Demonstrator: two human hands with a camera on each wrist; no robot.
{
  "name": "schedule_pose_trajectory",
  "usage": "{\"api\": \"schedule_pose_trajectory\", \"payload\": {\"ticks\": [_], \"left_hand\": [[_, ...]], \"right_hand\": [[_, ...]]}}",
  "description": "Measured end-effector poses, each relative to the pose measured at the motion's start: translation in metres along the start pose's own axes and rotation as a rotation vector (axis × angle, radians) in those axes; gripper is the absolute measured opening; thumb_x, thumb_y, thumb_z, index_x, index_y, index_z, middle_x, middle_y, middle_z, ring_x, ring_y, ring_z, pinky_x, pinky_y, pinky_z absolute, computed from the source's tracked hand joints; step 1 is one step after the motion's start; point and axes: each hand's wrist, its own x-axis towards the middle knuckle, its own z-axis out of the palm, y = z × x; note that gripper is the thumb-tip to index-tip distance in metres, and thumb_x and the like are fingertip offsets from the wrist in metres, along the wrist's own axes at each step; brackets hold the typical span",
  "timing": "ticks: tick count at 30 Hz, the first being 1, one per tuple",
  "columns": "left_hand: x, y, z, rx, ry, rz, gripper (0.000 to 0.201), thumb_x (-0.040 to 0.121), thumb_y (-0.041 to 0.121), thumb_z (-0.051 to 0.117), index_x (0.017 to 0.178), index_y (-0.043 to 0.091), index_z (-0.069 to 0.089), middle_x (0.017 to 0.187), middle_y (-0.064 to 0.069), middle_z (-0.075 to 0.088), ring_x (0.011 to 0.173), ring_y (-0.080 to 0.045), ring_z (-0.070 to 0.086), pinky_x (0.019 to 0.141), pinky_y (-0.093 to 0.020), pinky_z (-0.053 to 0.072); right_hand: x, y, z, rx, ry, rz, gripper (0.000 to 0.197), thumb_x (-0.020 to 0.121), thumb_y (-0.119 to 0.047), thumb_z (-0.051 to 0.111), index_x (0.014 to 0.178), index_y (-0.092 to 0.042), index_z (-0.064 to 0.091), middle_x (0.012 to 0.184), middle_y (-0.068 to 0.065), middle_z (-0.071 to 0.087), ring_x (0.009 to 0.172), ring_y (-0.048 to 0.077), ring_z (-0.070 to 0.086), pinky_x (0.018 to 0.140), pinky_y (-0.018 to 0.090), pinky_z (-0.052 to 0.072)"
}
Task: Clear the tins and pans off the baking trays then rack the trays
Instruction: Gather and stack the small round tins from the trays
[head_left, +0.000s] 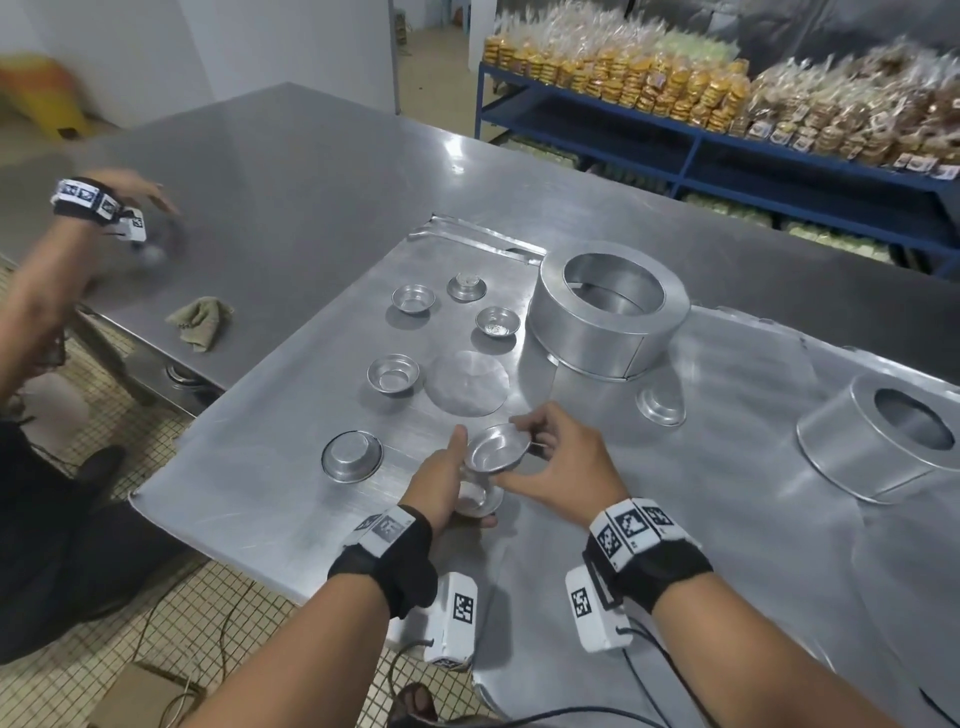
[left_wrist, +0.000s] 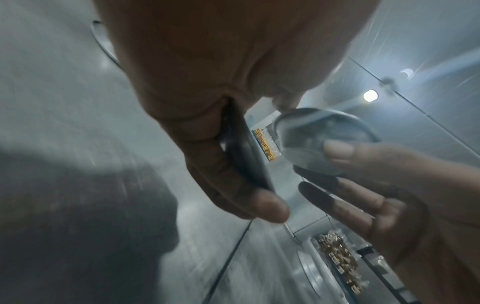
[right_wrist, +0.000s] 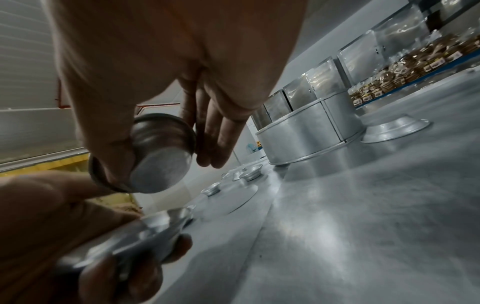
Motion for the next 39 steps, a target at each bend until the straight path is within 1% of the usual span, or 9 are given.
{"api": "schedule_pose_trajectory", "payload": {"ticks": [4, 7, 13, 16, 19, 25, 30, 34, 39], "left_hand": [[-0.003, -0.002, 0.012, 0.039, 0.018, 0.064, 0.032, 0.094, 0.023, 0.063, 0.117, 0.002, 0.055, 0.112, -0.028, 0.064, 0.067, -0.032, 0.067, 0.059, -0.041, 0.058], [-0.001, -0.003, 0.017, 0.073, 0.005, 0.108, 0.026, 0.094, 0.000, 0.055, 0.120, 0.000, 0.052, 0.107, -0.027, 0.062, 0.064, -0.032, 0.067, 0.056, -0.038, 0.059], [0.005, -0.007, 0.019, 0.125, 0.036, 0.173, 0.028, 0.092, -0.010, 0.048, 0.118, 0.002, 0.053, 0.109, -0.030, 0.060, 0.078, -0.039, 0.066, 0.070, -0.055, 0.059], [0.009, -0.010, 0.019, 0.139, 0.036, 0.187, 0.030, 0.092, -0.012, 0.047, 0.115, 0.005, 0.057, 0.115, -0.031, 0.058, 0.088, -0.041, 0.065, 0.060, -0.046, 0.059], [0.010, -0.012, 0.021, 0.130, 0.022, 0.176, 0.029, 0.092, -0.013, 0.047, 0.110, 0.005, 0.059, 0.115, -0.029, 0.057, 0.092, -0.043, 0.063, 0.062, -0.049, 0.060], [0.009, -0.012, 0.022, 0.080, 0.049, 0.141, 0.027, 0.091, -0.015, 0.047, 0.109, 0.001, 0.059, 0.118, -0.027, 0.053, 0.106, -0.055, 0.057, 0.063, -0.051, 0.060], [0.004, -0.007, 0.022, 0.102, 0.060, 0.140, 0.025, 0.092, -0.014, 0.047, 0.107, 0.003, 0.057, 0.114, -0.022, 0.051, 0.090, -0.039, 0.059, 0.067, -0.056, 0.060], [0.003, -0.005, 0.023, 0.108, 0.065, 0.142, 0.025, 0.092, -0.014, 0.046, 0.103, 0.005, 0.057, 0.111, -0.020, 0.050, 0.087, -0.035, 0.058, 0.066, -0.055, 0.060], [0.002, -0.008, 0.022, 0.107, 0.071, 0.151, 0.023, 0.093, -0.012, 0.046, 0.103, 0.005, 0.057, 0.107, -0.018, 0.050, 0.083, -0.031, 0.057, 0.068, -0.057, 0.059]], "right_hand": [[-0.005, 0.008, -0.001, 0.057, -0.062, 0.027, 0.053, 0.051, -0.020, 0.096, 0.090, -0.021, 0.060, 0.115, -0.007, 0.071, 0.097, 0.002, 0.071, 0.091, 0.031, 0.058], [-0.006, 0.013, -0.003, 0.097, -0.103, 0.052, 0.050, 0.054, -0.013, 0.095, 0.088, -0.019, 0.060, 0.126, -0.002, 0.067, 0.103, 0.003, 0.070, 0.095, 0.030, 0.056], [-0.005, 0.021, -0.013, 0.119, -0.281, 0.098, 0.050, 0.063, -0.009, 0.091, 0.100, -0.013, 0.059, 0.139, -0.002, 0.058, 0.118, 0.000, 0.060, 0.106, 0.023, 0.046], [-0.002, 0.025, -0.023, 0.133, -0.368, 0.146, 0.052, 0.066, 0.001, 0.087, 0.109, -0.009, 0.059, 0.122, -0.002, 0.065, 0.109, -0.006, 0.063, 0.098, 0.013, 0.048], [0.009, 0.031, -0.034, 0.043, -0.432, 0.143, 0.053, 0.064, 0.007, 0.082, 0.110, -0.011, 0.062, 0.116, 0.000, 0.067, 0.110, 0.002, 0.063, 0.098, 0.016, 0.048], [0.047, 0.063, -0.065, -0.367, -0.118, 0.156, 0.040, 0.074, -0.009, 0.076, 0.112, -0.016, 0.066, 0.111, 0.002, 0.070, 0.104, 0.019, 0.066, 0.094, 0.034, 0.053], [0.082, 0.093, -0.103, -0.787, 0.056, 0.360, 0.032, 0.082, -0.010, 0.064, 0.114, -0.012, 0.066, 0.114, 0.015, 0.069, 0.110, 0.033, 0.063, 0.093, 0.035, 0.050], [0.107, 0.110, -0.125, -0.836, 0.119, 0.439, 0.033, 0.089, -0.017, 0.060, 0.121, -0.008, 0.060, 0.119, 0.018, 0.064, 0.117, 0.039, 0.053, 0.093, 0.038, 0.047], [0.122, 0.119, -0.133, -0.789, 0.089, 0.565, 0.044, 0.086, -0.026, 0.065, 0.123, -0.006, 0.056, 0.117, 0.023, 0.065, 0.112, 0.040, 0.059, 0.091, 0.038, 0.050]]}}
